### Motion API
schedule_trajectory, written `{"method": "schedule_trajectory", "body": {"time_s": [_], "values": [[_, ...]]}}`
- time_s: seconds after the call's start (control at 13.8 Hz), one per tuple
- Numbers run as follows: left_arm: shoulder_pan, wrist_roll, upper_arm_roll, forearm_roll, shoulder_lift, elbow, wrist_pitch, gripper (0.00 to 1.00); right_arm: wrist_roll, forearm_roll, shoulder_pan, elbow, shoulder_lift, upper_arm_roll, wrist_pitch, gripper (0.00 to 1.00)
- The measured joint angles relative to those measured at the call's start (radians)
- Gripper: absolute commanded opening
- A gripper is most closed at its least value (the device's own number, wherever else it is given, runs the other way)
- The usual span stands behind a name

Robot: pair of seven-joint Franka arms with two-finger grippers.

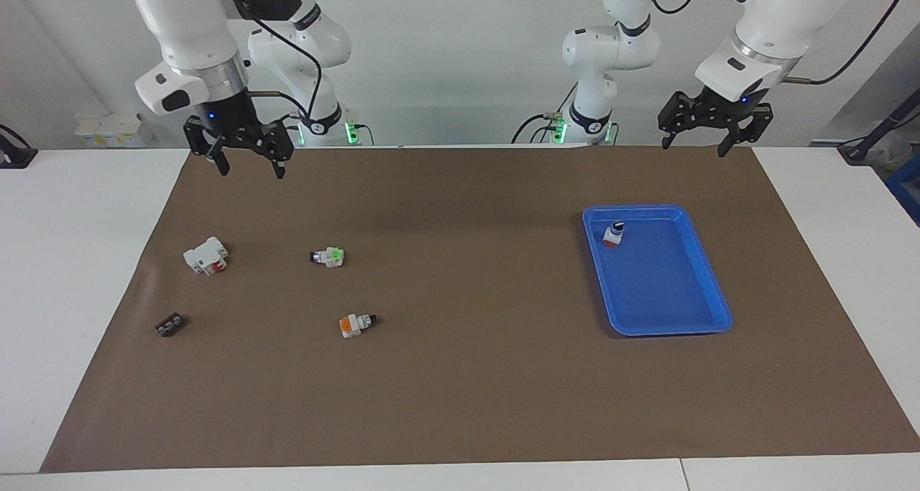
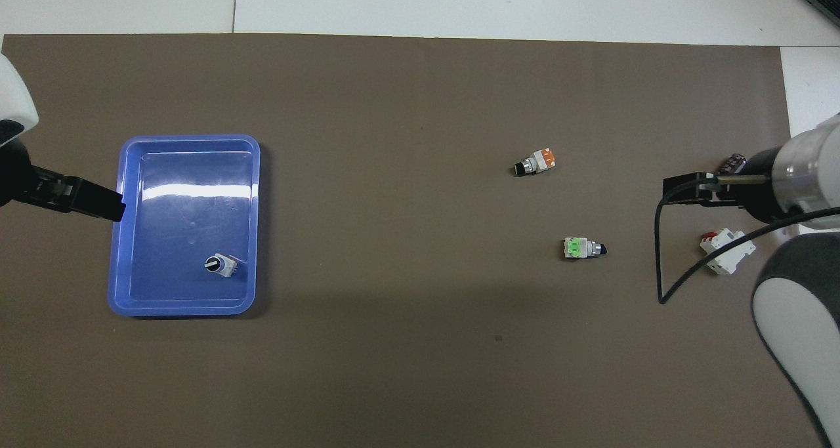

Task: Turn and place switch with both arms
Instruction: 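Reach the right gripper to the orange-capped switch and grasp it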

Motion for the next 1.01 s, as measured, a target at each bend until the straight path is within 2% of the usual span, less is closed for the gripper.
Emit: {"method": "schedule_trajectory", "body": {"time_s": [0.43,0.65,1.01], "values": [[0.000,0.000,0.000,0.000,-0.008,-0.019,-0.004,1.00,0.001,0.001,0.024,-0.135,0.024,0.001,0.236,1.00],[0.000,0.000,0.000,0.000,-0.015,-0.028,-0.004,1.00,0.150,0.003,0.057,-0.155,0.129,0.001,0.400,1.00],[0.000,0.000,0.000,0.000,-0.017,-0.031,-0.005,1.00,0.580,0.025,0.094,-0.134,0.343,0.002,0.642,1.00]]}}
